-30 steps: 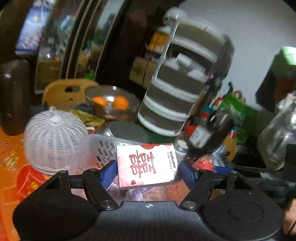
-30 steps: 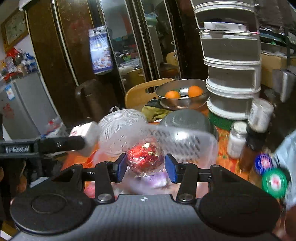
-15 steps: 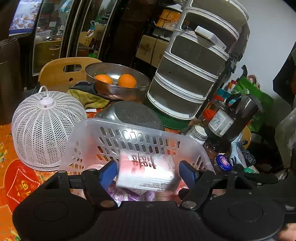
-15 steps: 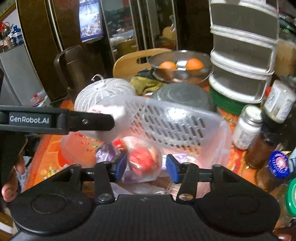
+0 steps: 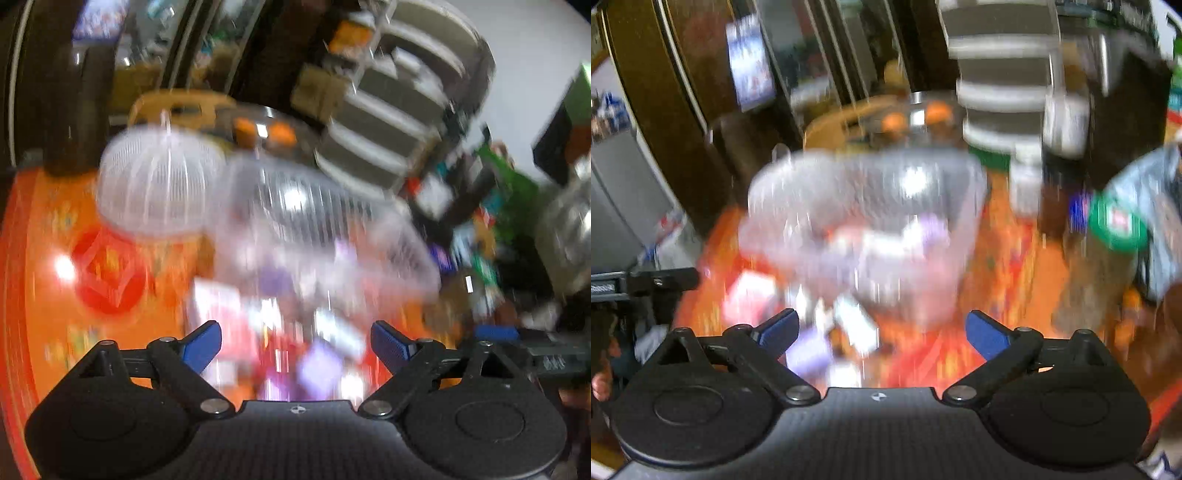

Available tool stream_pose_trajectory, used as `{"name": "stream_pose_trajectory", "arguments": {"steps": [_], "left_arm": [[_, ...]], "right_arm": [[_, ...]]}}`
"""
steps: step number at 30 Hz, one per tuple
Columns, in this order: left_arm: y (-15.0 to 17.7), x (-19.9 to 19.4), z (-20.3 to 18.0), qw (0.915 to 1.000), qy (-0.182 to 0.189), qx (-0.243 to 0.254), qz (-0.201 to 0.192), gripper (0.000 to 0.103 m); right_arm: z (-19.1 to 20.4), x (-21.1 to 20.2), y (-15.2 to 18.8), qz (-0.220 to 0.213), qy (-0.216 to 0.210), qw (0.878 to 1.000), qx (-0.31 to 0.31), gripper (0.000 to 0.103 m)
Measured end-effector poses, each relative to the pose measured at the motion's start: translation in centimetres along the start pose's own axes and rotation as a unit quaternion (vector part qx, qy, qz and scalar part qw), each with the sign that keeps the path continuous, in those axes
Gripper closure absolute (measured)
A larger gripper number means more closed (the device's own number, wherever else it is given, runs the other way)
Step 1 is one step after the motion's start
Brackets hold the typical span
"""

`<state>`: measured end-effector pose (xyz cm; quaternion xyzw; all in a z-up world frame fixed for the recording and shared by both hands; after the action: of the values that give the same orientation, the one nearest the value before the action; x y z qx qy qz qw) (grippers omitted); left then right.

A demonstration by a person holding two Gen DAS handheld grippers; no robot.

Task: Organize objects
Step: 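Drop both held items into the clear basket, then grasp the red foil ball with the left tool while the right tool grasps a silver foil packet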

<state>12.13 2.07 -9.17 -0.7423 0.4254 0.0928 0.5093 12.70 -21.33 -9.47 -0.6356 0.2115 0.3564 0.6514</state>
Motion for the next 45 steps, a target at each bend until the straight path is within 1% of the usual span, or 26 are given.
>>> {"name": "stream_pose_trajectory", "arguments": {"steps": [1, 2, 3, 5, 8, 10, 11, 13, 16, 18, 19, 21, 23, 25, 27, 29, 30, 32, 33, 36, 39, 45], "left_arm": [[1.6, -0.2, 0.0, 0.9999, -0.001, 0.002, 0.016, 0.014], [3.1, -0.5, -0.2, 0.9996, -0.002, 0.002, 0.029, 0.014], [4.5, -0.9, -0.5, 0.9992, 0.005, 0.000, 0.041, 0.014], [6.6, -1.9, -1.2, 0.9978, 0.024, -0.003, 0.062, 0.014], [8.8, -2.5, -2.1, 0.9951, 0.038, -0.005, 0.092, 0.014], [10.2, -2.3, -2.8, 0.9922, 0.050, 0.000, 0.114, 0.014], [11.0, -1.9, -3.1, 0.9897, 0.058, 0.004, 0.131, 0.015], [12.4, -0.9, -3.9, 0.9853, 0.067, 0.012, 0.157, 0.017], [13.8, 0.1, -4.7, 0.9807, 0.078, 0.018, 0.179, 0.021], [14.4, 0.6, -4.8, 0.9806, 0.075, 0.018, 0.180, 0.024], [14.5, 0.9, -4.7, 0.9805, 0.070, 0.017, 0.183, 0.024], [14.6, 1.3, -4.3, 0.9812, 0.051, 0.020, 0.185, 0.028], [14.9, 1.6, -4.3, 0.9809, 0.045, 0.024, 0.188, 0.029], [15.0, 1.7, -4.2, 0.9807, 0.039, 0.030, 0.189, 0.029], [15.0, 1.9, -4.0, 0.9811, 0.030, 0.033, 0.188, 0.032], [15.0, 2.2, -3.7, 0.9803, 0.025, 0.034, 0.193, 0.048], [15.1, 2.3, -3.6, 0.9797, 0.022, 0.034, 0.196, 0.050], [15.2, 2.4, -3.7, 0.9796, 0.024, 0.039, 0.196, 0.051], [15.2, 2.3, -3.7, 0.9799, 0.023, 0.042, 0.194, 0.051], [15.2, 2.1, -3.8, 0.9812, 0.026, 0.043, 0.186, 0.053], [14.8, 1.4, -3.4, 0.9851, 0.025, 0.034, 0.167, 0.053], [14.0, 0.1, -2.5, 0.9906, 0.012, 0.024, 0.134, 0.053]], "right_arm": [[0.1, 0.1, 1.3, 0.014, -0.005, 1.000, -0.001, 0.006], [0.2, 0.4, 2.4, 0.029, -0.010, 1.000, -0.003, 0.010], [0.3, 0.5, 3.3, 0.040, -0.014, 0.999, -0.001, 0.013], [0.5, 0.8, 4.4, 0.050, -0.021, 0.999, 0.002, 0.016], [0.7, 1.4, 5.0, 0.059, -0.022, 0.998, 0.000, 0.024], [1.0, 1.6, 5.2, 0.061, -0.023, 0.998, -0.002, 0.026], [1.0, 1.6, 5.3, 0.061, -0.024, 0.998, -0.005, 0.028], [1.4, 2.1, 5.4, 0.059, -0.021, 0.998, -0.011, 0.029], [1.6, 2.9, 5.5, 0.063, -0.019, 0.998, -0.019, 0.030], [1.9, 3.2, 5.4, 0.063, -0.017, 0.998, -0.025, 0.030], [2.0, 3.4, 5.5, 0.064, -0.015, 0.997, -0.031, 0.031], [2.5, 3.9, 5.7, 0.070, -0.013, 0.996, -0.045, 0.032], [2.8, 4.4, 5.9, 0.076, -0.009, 0.995, -0.057, 0.033], [3.0, 5.0, 6.0, 0.081, -0.007, 0.995, -0.063, 0.036], [3.2, 5.3, 6.1, 0.083, -0.007, 0.994, -0.065, 0.044], [3.4, 5.5, 6.2, 0.087, -0.005, 0.994, -0.072, 0.048], [3.5, 5.5, 6.1, 0.086, -0.003, 0.994, -0.074, 0.052], [3.5, 5.6, 6.3, 0.090, 0.000, 0.993, -0.076, 0.054], [3.4, 5.6, 6.3, 0.093, 0.000, 0.993, -0.075, 0.058], [3.3, 5.7, 6.5, 0.099, -0.005, 0.993, -0.070, 0.058], [3.1, 5.6, 6.5, 0.098, -0.004, 0.993, -0.067, 0.059], [2.5, 4.2, 6.0, 0.083, -0.012, 0.996, -0.043, 0.059]]}}
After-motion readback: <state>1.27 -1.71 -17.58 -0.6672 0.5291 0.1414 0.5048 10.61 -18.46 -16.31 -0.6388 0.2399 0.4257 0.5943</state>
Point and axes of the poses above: each gripper's, at about its wrist camera, not at the fingertips, and x roughly the way its jaws point, z to its left, y to its underside, the point moved 7 cm from there along x, roughly the way its jaws point, and after that the axes turned 11 degrees about y, right-handed, at the moved point
